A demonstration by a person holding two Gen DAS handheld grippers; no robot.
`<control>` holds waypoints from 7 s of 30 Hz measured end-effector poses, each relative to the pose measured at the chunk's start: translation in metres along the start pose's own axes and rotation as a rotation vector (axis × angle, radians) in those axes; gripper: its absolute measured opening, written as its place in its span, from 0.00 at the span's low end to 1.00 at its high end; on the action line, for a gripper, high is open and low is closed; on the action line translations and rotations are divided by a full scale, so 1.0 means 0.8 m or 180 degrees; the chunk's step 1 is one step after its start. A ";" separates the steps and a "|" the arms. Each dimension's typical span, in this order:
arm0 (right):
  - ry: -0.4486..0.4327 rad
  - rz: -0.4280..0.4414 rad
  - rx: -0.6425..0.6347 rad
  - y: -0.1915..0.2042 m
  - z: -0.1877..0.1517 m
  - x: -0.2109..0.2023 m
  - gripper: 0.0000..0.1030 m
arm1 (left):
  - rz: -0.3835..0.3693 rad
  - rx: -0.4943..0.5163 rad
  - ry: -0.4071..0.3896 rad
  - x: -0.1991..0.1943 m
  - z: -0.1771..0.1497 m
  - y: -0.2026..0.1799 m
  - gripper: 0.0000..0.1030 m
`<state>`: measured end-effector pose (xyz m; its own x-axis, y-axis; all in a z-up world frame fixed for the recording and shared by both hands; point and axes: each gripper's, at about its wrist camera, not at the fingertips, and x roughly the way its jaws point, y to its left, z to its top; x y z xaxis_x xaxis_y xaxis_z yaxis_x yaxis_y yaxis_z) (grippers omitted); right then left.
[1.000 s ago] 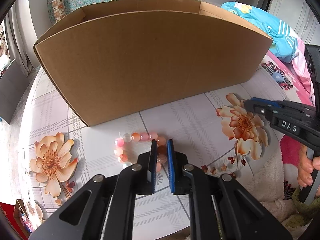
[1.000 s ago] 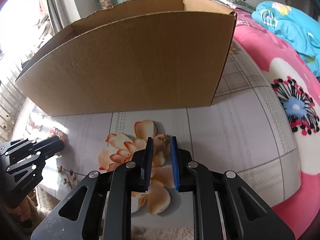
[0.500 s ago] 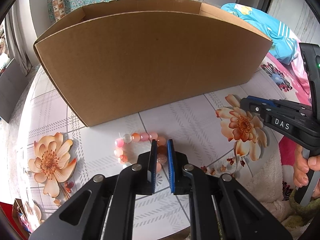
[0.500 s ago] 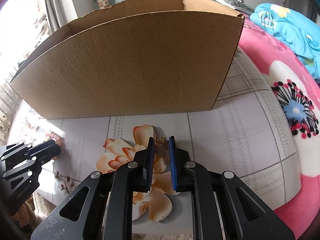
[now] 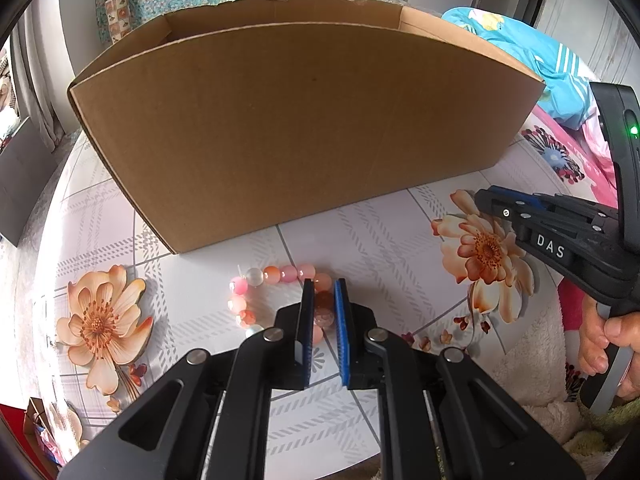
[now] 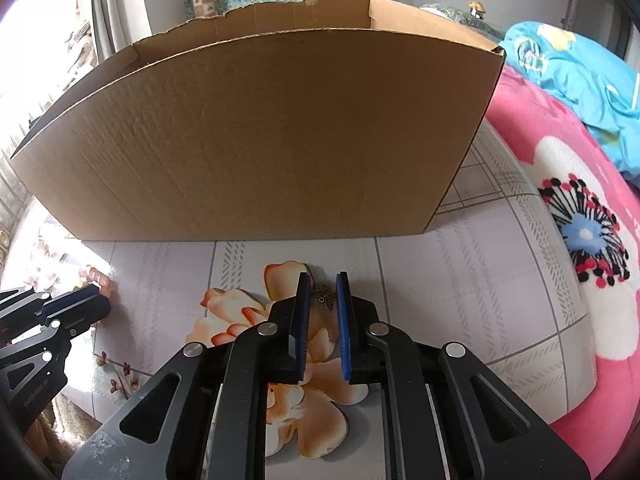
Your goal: Organize jewelry
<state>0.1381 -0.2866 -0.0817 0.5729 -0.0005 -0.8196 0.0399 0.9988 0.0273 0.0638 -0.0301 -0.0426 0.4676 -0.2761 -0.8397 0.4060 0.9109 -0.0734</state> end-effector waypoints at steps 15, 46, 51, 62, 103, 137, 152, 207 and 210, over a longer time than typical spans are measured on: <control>0.0044 0.0303 0.0276 -0.043 -0.002 -0.004 0.10 | 0.0063 0.0026 0.0018 0.000 0.001 -0.003 0.09; 0.0082 0.0654 0.0553 -0.075 0.014 -0.028 0.10 | 0.0162 0.0028 0.0000 0.002 -0.001 -0.011 0.09; 0.0060 0.0702 0.0590 -0.079 0.017 -0.038 0.10 | 0.0175 -0.0041 -0.0065 -0.001 -0.004 -0.005 0.09; -0.0085 0.1015 0.0696 -0.102 0.017 -0.069 0.10 | 0.0153 -0.0219 -0.0477 -0.058 -0.001 0.020 0.09; -0.0746 0.1622 0.0572 -0.142 0.162 -0.090 0.10 | -0.1369 0.0114 0.0390 0.017 0.240 -0.032 0.09; 0.0891 0.1931 0.0080 -0.063 0.217 0.026 0.10 | -0.0316 -0.0683 -0.0695 -0.099 0.156 0.120 0.73; 0.1085 0.1502 0.0042 -0.057 0.204 0.040 0.14 | -0.0031 -0.0860 -0.0783 -0.100 0.107 0.148 0.79; 0.0326 0.0854 0.0801 -0.157 0.120 -0.039 0.20 | 0.0416 -0.0747 0.0001 -0.006 0.129 0.067 0.94; 0.0329 0.0857 0.0796 -0.157 0.118 -0.039 0.19 | 0.0435 -0.0758 0.0010 -0.006 0.129 0.061 0.94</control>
<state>0.1922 -0.4165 -0.0057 0.5051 0.2778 -0.8171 0.1051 0.9199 0.3777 0.1625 -0.0159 0.0136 0.5027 -0.1450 -0.8522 0.1430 0.9862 -0.0834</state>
